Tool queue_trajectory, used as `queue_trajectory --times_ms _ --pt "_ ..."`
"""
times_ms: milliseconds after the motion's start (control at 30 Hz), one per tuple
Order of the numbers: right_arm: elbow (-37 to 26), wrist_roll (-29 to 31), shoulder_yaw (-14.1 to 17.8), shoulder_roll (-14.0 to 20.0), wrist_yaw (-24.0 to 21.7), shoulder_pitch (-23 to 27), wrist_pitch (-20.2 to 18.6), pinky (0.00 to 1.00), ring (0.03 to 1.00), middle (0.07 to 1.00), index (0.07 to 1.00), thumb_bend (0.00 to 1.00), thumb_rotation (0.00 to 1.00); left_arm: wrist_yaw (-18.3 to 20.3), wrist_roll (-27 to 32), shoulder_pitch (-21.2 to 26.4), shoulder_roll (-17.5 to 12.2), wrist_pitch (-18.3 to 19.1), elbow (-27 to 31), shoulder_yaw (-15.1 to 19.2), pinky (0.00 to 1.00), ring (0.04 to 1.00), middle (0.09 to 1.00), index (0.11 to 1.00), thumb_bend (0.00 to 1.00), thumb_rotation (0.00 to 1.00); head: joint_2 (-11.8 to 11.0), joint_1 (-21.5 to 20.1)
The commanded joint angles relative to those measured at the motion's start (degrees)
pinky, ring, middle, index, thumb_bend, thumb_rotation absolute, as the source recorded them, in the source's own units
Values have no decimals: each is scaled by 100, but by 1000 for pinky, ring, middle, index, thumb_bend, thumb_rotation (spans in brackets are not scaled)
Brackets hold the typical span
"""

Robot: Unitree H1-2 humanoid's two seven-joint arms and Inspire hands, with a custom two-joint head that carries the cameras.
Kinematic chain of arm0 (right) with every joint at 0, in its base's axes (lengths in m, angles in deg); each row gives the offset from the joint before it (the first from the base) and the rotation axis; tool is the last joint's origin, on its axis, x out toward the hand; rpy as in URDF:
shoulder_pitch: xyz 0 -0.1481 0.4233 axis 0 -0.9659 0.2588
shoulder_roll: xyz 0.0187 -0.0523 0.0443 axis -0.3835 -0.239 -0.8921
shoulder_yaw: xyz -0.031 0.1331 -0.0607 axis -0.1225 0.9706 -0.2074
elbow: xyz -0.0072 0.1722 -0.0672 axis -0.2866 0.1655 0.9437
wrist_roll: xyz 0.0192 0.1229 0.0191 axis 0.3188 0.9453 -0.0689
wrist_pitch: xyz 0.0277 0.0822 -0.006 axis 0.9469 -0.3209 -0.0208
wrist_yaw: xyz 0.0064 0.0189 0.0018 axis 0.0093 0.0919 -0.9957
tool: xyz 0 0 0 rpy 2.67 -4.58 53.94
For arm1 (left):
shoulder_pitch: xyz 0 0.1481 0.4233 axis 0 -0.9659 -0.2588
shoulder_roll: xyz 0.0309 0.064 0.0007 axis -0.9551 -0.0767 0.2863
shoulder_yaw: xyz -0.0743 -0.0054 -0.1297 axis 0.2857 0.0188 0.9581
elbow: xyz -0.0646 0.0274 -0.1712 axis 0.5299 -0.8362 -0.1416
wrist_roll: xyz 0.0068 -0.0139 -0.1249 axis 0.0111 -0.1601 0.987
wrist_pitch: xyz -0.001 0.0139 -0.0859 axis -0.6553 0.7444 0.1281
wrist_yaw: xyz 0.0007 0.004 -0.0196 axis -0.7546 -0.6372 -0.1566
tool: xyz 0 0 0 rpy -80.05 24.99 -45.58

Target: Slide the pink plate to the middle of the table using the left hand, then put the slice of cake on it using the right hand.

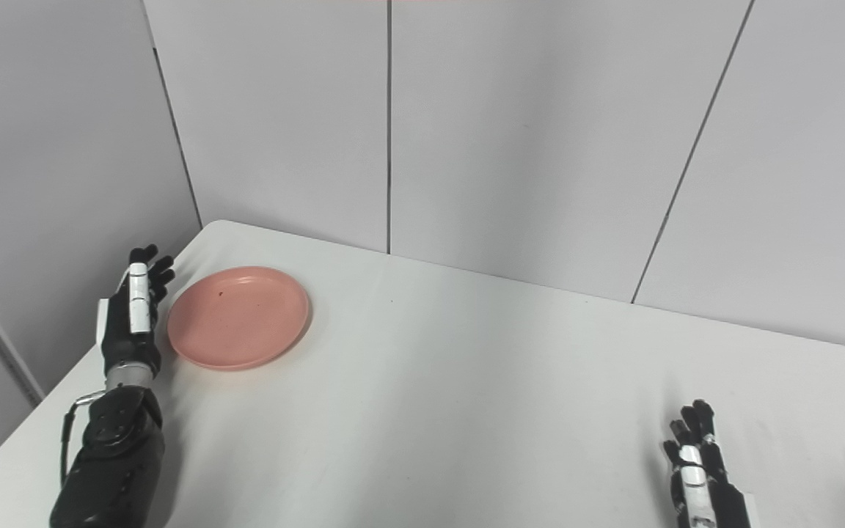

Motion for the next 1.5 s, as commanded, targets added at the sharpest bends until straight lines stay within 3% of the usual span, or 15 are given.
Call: queue_trajectory --times_ms 0,267,467,600,767,933,1067,1233,1467 --pt "71 48 36 25 -67 -120 257 1000 1000 1000 1000 685 817 95 -33 211 -101 -139 32 -81 998 942 907 913 794 1000 12 4" --pt "55 100 71 22 -81 -117 257 1000 1000 1000 1000 664 804 6 -401 213 -70 70 -9 -429 1000 996 946 951 785 1000 31 20" --pt "5 62 73 42 -66 -133 160 1000 1000 1000 1000 677 809 333 -279 210 -12 480 184 -662 1000 1000 947 947 796 1000 59 40" --pt "-7 52 69 45 -81 -142 186 1000 1000 1000 1000 671 811 575 -143 227 102 422 142 -793 1000 999 949 955 774 1000 90 28" --pt "-36 54 64 35 -69 -142 149 1000 1000 1000 1000 673 811 741 115 264 311 326 116 -818 1000 946 900 910 785 1000 97 28" --pt "-53 34 61 26 -45 -145 137 1000 1000 1000 1000 665 812 877 458 284 499 231 104 -712 885 832 805 806 814 1000 99 13" --pt "-14 56 64 28 -60 -124 154 1000 1000 1000 1000 659 815 1166 940 323 611 277 29 -560 827 796 781 776 820 992 100 15" --pt "-16 42 60 25 -60 -129 190 1000 1000 1000 1000 650 816 1283 1004 323 674 275 36 -577 759 763 752 743 826 984 111 -2" --pt "-46 22 53 11 -43 -126 144 1000 1000 1000 1000 656 818 1502 1016 303 788 390 102 -738 754 769 761 753 818 982 112 -29"
